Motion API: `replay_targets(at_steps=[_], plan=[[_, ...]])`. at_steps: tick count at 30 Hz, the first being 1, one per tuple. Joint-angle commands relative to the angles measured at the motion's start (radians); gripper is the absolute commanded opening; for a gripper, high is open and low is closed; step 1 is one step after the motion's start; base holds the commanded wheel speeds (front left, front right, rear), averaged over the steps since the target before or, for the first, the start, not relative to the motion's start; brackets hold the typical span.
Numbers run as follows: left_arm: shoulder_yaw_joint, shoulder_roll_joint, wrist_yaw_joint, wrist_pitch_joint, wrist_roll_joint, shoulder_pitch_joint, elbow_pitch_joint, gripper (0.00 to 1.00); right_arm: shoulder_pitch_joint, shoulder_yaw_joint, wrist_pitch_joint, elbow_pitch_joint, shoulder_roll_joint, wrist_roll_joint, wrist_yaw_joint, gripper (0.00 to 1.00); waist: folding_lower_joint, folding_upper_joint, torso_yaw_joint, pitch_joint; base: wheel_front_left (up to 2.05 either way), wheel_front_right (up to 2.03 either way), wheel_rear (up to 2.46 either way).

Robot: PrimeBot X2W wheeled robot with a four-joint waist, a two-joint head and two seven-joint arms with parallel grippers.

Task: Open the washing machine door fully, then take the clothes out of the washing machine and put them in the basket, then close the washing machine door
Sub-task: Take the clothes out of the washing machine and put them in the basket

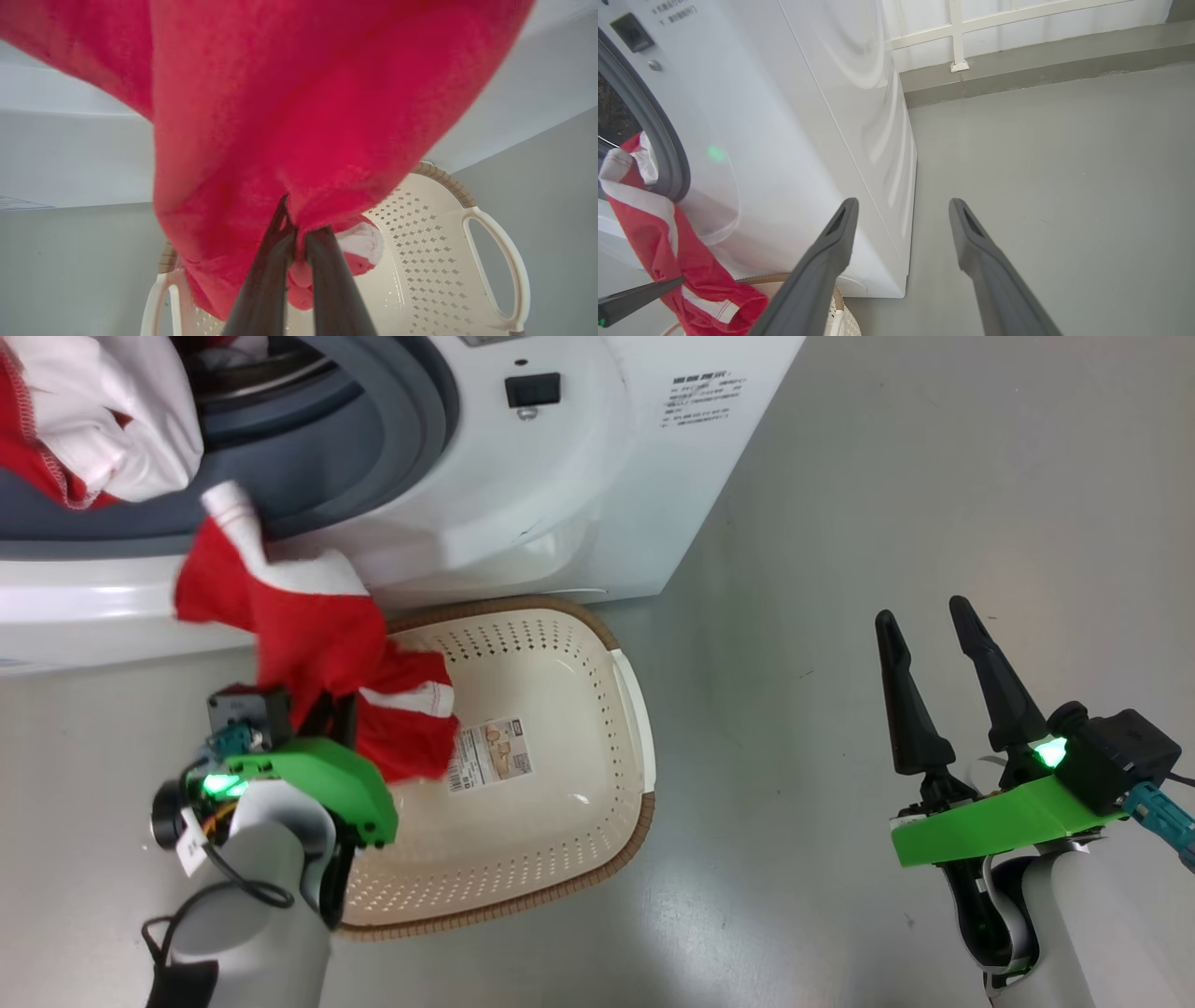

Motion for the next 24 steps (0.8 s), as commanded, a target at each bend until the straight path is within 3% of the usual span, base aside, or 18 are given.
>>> replay_targets(at_steps=[1,16,24], plan=[[0.020,0.030,-0.006,-0.005,0.009,0.037,-0.007,0.00,0.014,0.020,-0.006,-0.022,0.000,-0.010,0.007,1.00,0.0000,0.0000,0.001,-0.001,0.00,0.00,0.00],[-0.053,0.030,-0.031,-0.005,-0.025,0.124,0.033,0.00,0.017,0.029,-0.006,-0.026,0.000,-0.013,0.007,1.00,0.0000,0.0000,-0.018,0.018,0.00,0.00,0.00],[-0.205,0.030,-0.032,0.002,-0.139,0.128,0.067,0.00,0.017,0.029,-0.006,-0.033,0.000,-0.015,0.007,1.00,0.0000,0.0000,-0.036,0.045,0.00,0.00,0.00]])
